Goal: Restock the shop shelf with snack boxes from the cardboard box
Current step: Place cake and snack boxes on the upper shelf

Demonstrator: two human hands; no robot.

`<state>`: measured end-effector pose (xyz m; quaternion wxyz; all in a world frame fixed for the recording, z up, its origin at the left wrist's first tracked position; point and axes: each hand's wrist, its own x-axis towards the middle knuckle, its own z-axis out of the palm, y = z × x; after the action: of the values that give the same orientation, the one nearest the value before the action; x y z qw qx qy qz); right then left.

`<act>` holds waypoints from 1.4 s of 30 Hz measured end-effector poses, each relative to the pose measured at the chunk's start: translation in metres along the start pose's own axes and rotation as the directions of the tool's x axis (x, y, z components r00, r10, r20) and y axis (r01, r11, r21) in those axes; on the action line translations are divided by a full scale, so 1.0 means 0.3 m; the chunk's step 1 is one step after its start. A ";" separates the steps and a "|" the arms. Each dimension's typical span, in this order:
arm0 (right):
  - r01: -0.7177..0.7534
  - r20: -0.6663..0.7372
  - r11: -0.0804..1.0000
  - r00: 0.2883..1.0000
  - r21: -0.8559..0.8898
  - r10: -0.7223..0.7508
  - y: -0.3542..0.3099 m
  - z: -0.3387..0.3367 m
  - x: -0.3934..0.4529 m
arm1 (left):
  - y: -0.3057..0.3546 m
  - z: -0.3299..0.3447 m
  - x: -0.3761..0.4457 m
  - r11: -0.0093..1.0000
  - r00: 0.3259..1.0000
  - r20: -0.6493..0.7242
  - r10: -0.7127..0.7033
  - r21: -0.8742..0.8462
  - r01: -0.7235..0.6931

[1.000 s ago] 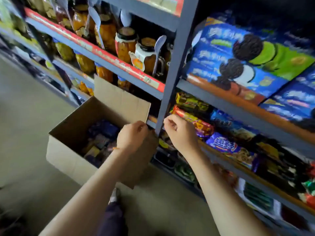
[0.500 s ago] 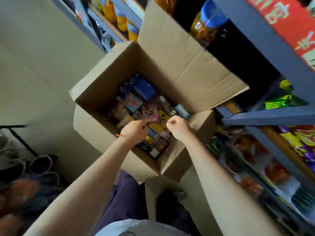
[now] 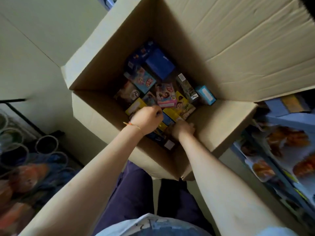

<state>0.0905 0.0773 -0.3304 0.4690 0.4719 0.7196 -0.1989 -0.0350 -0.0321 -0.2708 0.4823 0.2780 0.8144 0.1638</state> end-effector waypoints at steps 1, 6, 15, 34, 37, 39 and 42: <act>0.038 -0.032 0.999 0.999 0.017 -0.037 0.001 0.005 -0.001 | 0.000 0.001 0.002 1.000 1.000 -0.004 0.009 -0.003 -0.009; 0.086 -0.042 0.955 0.996 0.283 -0.077 0.012 0.023 -0.010 | 0.003 0.001 0.004 1.000 0.999 -0.027 0.030 -0.005 -0.030; 0.436 -0.340 0.469 0.898 0.768 -0.279 0.112 -0.313 -0.291 | 0.126 -0.048 -0.049 0.955 0.975 -0.210 -0.069 -0.297 0.004; 0.794 -0.868 0.493 0.476 0.356 -0.140 1.374 -0.264 -1.038 | 1.181 0.370 -0.753 0.431 0.925 0.278 0.259 -0.890 0.147; 0.781 -0.930 0.560 0.365 0.277 -0.049 1.609 -0.200 -1.160 | 1.342 0.531 -0.902 0.567 0.914 0.282 0.293 -0.820 0.071; 0.823 -0.901 0.379 0.425 0.423 0.082 1.753 -0.177 -1.280 | 1.439 0.609 -1.001 0.633 0.906 0.227 0.357 -0.772 -0.056; 0.835 -0.829 0.121 0.493 0.536 0.265 1.943 -0.172 -1.418 | 1.583 0.694 -1.147 0.667 0.864 0.082 0.497 -0.672 -0.320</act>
<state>0.6187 0.1826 0.1525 -0.3762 0.4929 0.6306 -0.4667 0.4185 0.1335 0.1220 0.5992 0.2929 0.5549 0.4973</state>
